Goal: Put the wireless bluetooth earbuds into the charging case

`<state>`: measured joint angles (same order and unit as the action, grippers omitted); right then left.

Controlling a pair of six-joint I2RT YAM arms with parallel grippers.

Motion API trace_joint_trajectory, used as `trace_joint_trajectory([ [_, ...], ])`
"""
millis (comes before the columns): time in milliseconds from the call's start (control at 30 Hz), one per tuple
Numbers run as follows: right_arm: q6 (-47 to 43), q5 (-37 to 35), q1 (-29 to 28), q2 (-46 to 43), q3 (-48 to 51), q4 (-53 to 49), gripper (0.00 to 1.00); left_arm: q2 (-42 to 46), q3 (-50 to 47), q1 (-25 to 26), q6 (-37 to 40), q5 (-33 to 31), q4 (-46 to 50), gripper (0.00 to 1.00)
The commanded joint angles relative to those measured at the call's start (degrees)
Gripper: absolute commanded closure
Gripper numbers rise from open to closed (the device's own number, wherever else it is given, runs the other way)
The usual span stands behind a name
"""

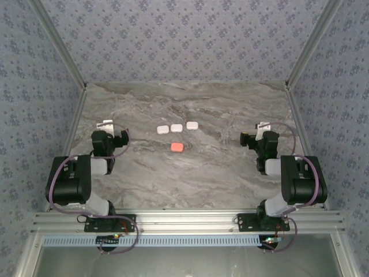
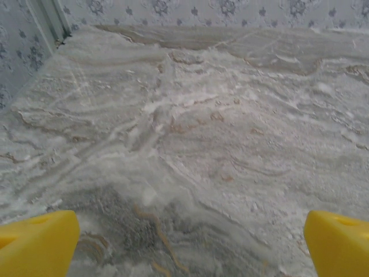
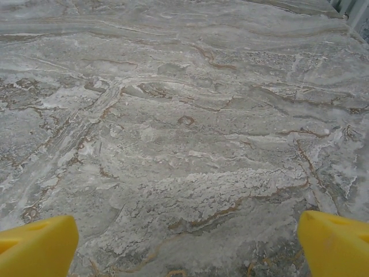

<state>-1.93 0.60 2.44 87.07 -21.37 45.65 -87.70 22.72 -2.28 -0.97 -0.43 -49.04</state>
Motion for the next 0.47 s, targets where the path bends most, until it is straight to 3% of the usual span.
trace_joint_trajectory([
  [0, 0.7, -1.4, -0.3, 0.2, -1.0, 0.3, 0.00, -0.2, 0.7, 0.0, -1.0, 1.0, 1.9, 0.01],
  [433, 0.6, -1.6, -0.5, 0.2, -1.0, 0.3, 0.00, -0.1, 0.8, 0.5, -0.8, 0.1, 2.4, 0.01],
])
